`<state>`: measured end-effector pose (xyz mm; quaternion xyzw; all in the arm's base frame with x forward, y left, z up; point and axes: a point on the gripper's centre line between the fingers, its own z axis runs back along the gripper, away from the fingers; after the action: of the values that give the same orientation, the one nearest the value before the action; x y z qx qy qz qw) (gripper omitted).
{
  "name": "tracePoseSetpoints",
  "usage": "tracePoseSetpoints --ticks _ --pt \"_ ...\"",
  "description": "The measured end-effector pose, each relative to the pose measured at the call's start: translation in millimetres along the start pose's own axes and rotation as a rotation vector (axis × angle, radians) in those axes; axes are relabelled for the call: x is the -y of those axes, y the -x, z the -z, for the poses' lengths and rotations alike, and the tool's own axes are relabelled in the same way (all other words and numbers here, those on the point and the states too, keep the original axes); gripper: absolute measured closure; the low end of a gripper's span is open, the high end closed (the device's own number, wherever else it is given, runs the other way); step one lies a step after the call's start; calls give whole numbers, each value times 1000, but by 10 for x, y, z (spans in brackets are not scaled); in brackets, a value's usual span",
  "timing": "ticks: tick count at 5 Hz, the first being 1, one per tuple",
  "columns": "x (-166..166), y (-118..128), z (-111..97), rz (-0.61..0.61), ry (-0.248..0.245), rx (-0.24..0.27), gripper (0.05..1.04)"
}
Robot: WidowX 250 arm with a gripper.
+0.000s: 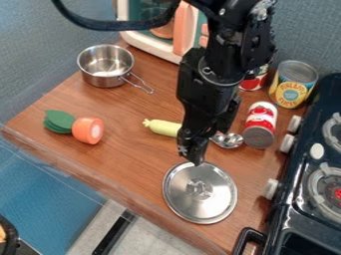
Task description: Take the pot and put it on the left of spoon
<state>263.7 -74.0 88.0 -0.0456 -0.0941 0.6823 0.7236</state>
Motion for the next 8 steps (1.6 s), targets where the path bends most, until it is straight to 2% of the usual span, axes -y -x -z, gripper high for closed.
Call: tracePoseSetpoints --ticks 1,2,3,4,5,6,7,8 --pt "-31 -2 46 4 -24 6 84" --pt "-2 -256 -5 -51 -50 30 84" --pt "61 -653 -81 -153 -44 49 84" --pt "142 -1054 -86 -226 -34 112 84" --pt "278 -1552 22 -314 -41 141 84" --pt "505 -1846 176 -327 -50 171 84" --pt "695 -2160 412 -328 -86 199 84" --pt "745 -2264 669 -280 -117 223 84"
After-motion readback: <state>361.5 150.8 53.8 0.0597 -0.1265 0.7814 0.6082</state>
